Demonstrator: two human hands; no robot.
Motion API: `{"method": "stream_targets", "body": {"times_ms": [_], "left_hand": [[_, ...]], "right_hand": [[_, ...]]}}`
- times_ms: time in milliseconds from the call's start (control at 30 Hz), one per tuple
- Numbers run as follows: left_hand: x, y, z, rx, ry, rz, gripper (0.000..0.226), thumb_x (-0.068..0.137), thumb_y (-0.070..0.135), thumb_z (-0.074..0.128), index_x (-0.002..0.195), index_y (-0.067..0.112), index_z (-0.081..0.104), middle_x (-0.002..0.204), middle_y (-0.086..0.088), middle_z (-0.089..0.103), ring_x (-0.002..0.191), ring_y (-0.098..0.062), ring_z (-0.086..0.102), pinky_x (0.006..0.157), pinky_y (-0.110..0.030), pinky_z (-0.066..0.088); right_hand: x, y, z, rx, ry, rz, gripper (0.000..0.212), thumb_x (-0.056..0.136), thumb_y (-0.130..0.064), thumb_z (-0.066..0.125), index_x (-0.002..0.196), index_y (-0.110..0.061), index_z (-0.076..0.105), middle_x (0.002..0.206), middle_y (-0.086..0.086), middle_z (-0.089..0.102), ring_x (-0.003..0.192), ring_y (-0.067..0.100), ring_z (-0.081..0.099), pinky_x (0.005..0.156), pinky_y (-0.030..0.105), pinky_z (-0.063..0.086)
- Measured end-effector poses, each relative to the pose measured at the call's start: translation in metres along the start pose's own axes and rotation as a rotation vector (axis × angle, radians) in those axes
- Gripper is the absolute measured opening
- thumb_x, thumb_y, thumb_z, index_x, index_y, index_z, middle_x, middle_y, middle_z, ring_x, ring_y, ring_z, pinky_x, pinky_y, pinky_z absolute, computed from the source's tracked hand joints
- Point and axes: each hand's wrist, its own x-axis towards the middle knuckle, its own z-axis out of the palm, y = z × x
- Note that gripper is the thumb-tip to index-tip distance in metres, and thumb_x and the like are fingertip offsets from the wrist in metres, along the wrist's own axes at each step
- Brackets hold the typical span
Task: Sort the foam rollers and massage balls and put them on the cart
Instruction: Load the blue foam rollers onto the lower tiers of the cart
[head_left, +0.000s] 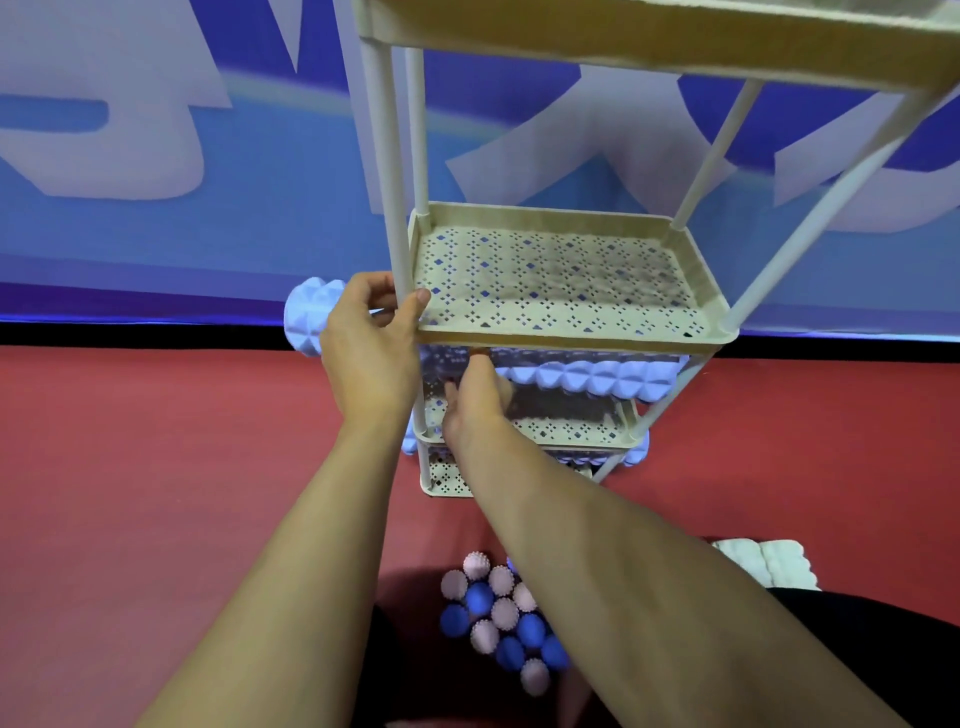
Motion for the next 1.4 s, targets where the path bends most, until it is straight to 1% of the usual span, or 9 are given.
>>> {"method": "stream_targets", "body": {"times_ms": [133, 233, 333, 467, 700, 900, 1033, 1167, 1400], "left_hand": [[0.0, 0.001, -0.001, -0.004, 0.027, -0.007, 0.012, 0.087, 0.028, 0.077, 0.093, 0.023, 0.068, 0.077, 0.023, 0.069, 0.072, 0.009, 0.065, 0.067, -0.01, 0.049], [0.0, 0.002, 0.0, 0.008, 0.016, 0.008, 0.013, 0.087, 0.026, 0.077, 0.095, 0.019, 0.07, 0.08, 0.019, 0.07, 0.071, 0.009, 0.065, 0.066, -0.007, 0.045], [-0.002, 0.002, 0.001, 0.007, 0.013, 0.011, 0.013, 0.087, 0.026, 0.076, 0.096, 0.019, 0.07, 0.082, 0.018, 0.071, 0.073, 0.011, 0.065, 0.066, -0.004, 0.044], [-0.001, 0.002, -0.001, -0.015, -0.011, -0.01, 0.017, 0.088, 0.028, 0.076, 0.1, 0.017, 0.07, 0.087, 0.015, 0.073, 0.079, 0.007, 0.068, 0.069, -0.006, 0.047], [0.001, -0.008, -0.01, -0.128, -0.151, -0.042, 0.04, 0.089, 0.009, 0.067, 0.127, 0.019, 0.061, 0.124, 0.01, 0.066, 0.104, 0.007, 0.064, 0.083, -0.01, 0.05], [0.016, -0.036, -0.029, -0.168, 0.063, -0.219, 0.057, 0.087, -0.001, 0.048, 0.14, 0.02, 0.05, 0.142, 0.002, 0.05, 0.129, -0.012, 0.05, 0.113, -0.034, 0.042], [0.02, -0.056, -0.036, -0.014, 0.044, -0.322, 0.068, 0.082, 0.011, 0.053, 0.147, 0.025, 0.04, 0.151, 0.0, 0.032, 0.132, -0.019, 0.044, 0.105, -0.034, 0.041], [0.022, -0.067, -0.039, 0.02, -0.064, -0.372, 0.076, 0.077, 0.006, 0.061, 0.149, 0.016, 0.039, 0.147, -0.005, 0.041, 0.118, -0.021, 0.055, 0.097, -0.036, 0.049], [0.025, -0.076, -0.038, 0.012, -0.109, -0.441, 0.074, 0.067, 0.003, 0.059, 0.14, 0.006, 0.042, 0.128, -0.02, 0.058, 0.093, -0.02, 0.051, 0.08, -0.043, 0.051]], "right_hand": [[0.005, -0.006, -0.012, -0.009, -0.101, 0.01, 0.012, 0.086, -0.006, 0.06, 0.093, -0.016, 0.063, 0.079, 0.001, 0.073, 0.055, 0.007, 0.07, 0.047, 0.024, 0.055], [0.018, -0.012, -0.027, 0.04, -0.194, 0.047, 0.027, 0.093, -0.002, 0.062, 0.119, -0.005, 0.058, 0.119, 0.014, 0.07, 0.107, 0.021, 0.07, 0.099, 0.037, 0.054], [0.029, -0.016, -0.04, 0.046, -0.267, 0.068, 0.034, 0.093, -0.006, 0.067, 0.124, -0.003, 0.054, 0.127, 0.016, 0.066, 0.12, 0.022, 0.063, 0.112, 0.037, 0.044], [0.035, -0.018, -0.056, 0.044, -0.324, 0.124, 0.036, 0.092, -0.016, 0.072, 0.121, -0.004, 0.054, 0.115, 0.01, 0.057, 0.126, 0.022, 0.05, 0.113, 0.039, 0.042], [0.045, -0.035, -0.099, -0.129, -0.302, 0.016, 0.101, 0.085, -0.024, 0.079, 0.158, -0.017, 0.009, 0.141, 0.011, 0.052, 0.131, 0.029, 0.053, 0.111, 0.044, 0.045], [0.057, -0.072, -0.166, -0.661, -0.161, -0.205, 0.095, 0.069, -0.04, 0.09, 0.141, -0.009, 0.037, 0.12, 0.004, 0.064, 0.113, 0.018, 0.064, 0.096, 0.039, 0.054], [0.07, -0.14, -0.204, -1.004, -0.008, -0.336, 0.098, 0.061, -0.039, 0.095, 0.133, -0.003, 0.038, 0.126, 0.013, 0.053, 0.12, 0.03, 0.058, 0.1, 0.042, 0.05], [0.066, -0.188, -0.209, -1.042, -0.182, -0.474, 0.117, 0.06, -0.028, 0.097, 0.15, -0.02, 0.022, 0.143, -0.002, 0.036, 0.132, 0.016, 0.04, 0.11, 0.034, 0.038], [0.073, -0.18, -0.197, -0.985, -0.368, -0.424, 0.08, 0.066, -0.012, 0.093, 0.13, -0.02, 0.046, 0.124, -0.009, 0.062, 0.11, 0.005, 0.062, 0.078, 0.016, 0.053]]}}
